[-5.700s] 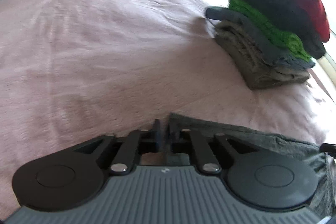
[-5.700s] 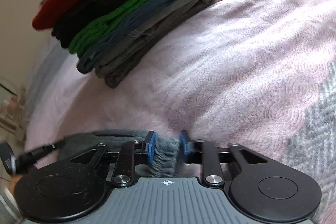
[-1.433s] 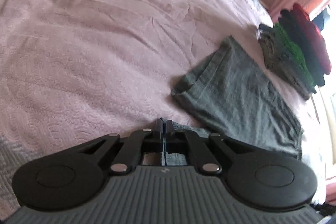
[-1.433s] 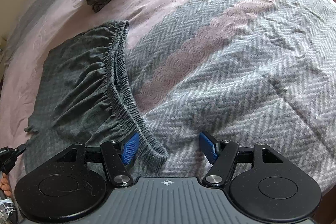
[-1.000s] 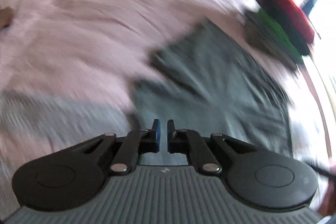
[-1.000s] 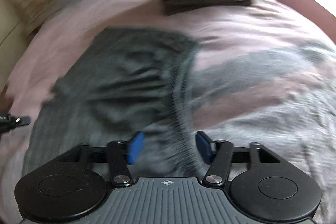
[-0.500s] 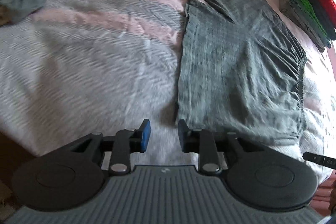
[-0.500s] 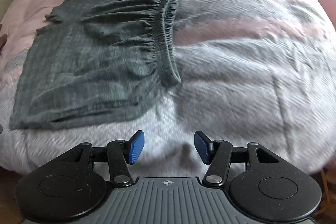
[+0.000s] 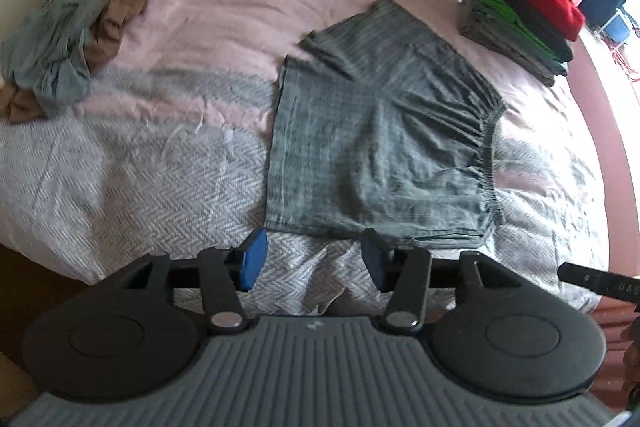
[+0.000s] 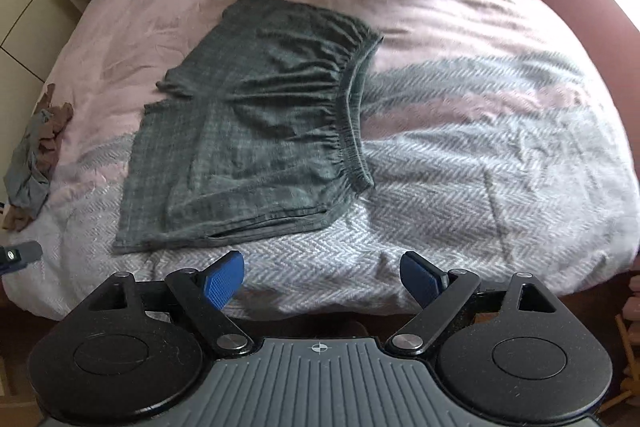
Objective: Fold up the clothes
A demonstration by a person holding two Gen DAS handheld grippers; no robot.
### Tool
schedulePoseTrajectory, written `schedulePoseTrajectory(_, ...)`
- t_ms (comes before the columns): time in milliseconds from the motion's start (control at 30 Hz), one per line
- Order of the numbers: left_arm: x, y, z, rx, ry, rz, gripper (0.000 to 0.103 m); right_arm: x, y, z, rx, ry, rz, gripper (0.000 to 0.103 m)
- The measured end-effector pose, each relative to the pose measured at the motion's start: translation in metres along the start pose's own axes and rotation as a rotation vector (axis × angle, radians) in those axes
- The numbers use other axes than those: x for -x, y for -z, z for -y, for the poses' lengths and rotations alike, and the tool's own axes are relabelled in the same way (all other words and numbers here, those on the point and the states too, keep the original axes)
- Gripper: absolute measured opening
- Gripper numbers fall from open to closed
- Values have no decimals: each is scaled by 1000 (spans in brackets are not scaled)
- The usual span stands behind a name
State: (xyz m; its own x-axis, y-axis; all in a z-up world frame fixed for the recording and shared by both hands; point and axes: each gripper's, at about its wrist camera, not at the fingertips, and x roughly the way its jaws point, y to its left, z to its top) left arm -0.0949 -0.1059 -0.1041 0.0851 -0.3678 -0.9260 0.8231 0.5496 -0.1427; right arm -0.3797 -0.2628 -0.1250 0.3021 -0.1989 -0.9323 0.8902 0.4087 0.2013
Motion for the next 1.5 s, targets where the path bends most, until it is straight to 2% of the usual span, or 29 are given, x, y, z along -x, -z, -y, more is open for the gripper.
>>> schedulePoseTrajectory(200, 31, -11, -9, -82, 2, 57, 55, 19, 14, -28, -27, 23, 40, 89)
schedulePoseTrajectory(567, 69, -1, -63, -247, 21, 107, 58, 38, 64, -123, -53, 24, 104, 90)
schedulePoseTrajectory(767, 75, 16, -83, -359, 57, 90, 58, 46, 107, -158, -110, 53, 122, 90)
schedulePoseTrajectory(1000, 74, 34, -93, -444, 93, 57, 58, 51, 149, -180, -162, 86, 89, 91)
schedulePoseTrajectory(1167, 76, 38, -89, -470, 105, 63, 59, 59, 151, -184, -152, 128, 112, 91)
schedulePoseTrajectory(1500, 75, 37, -85, -498, 97, 62, 61, 56, 143, -196, -113, 124, 114, 91)
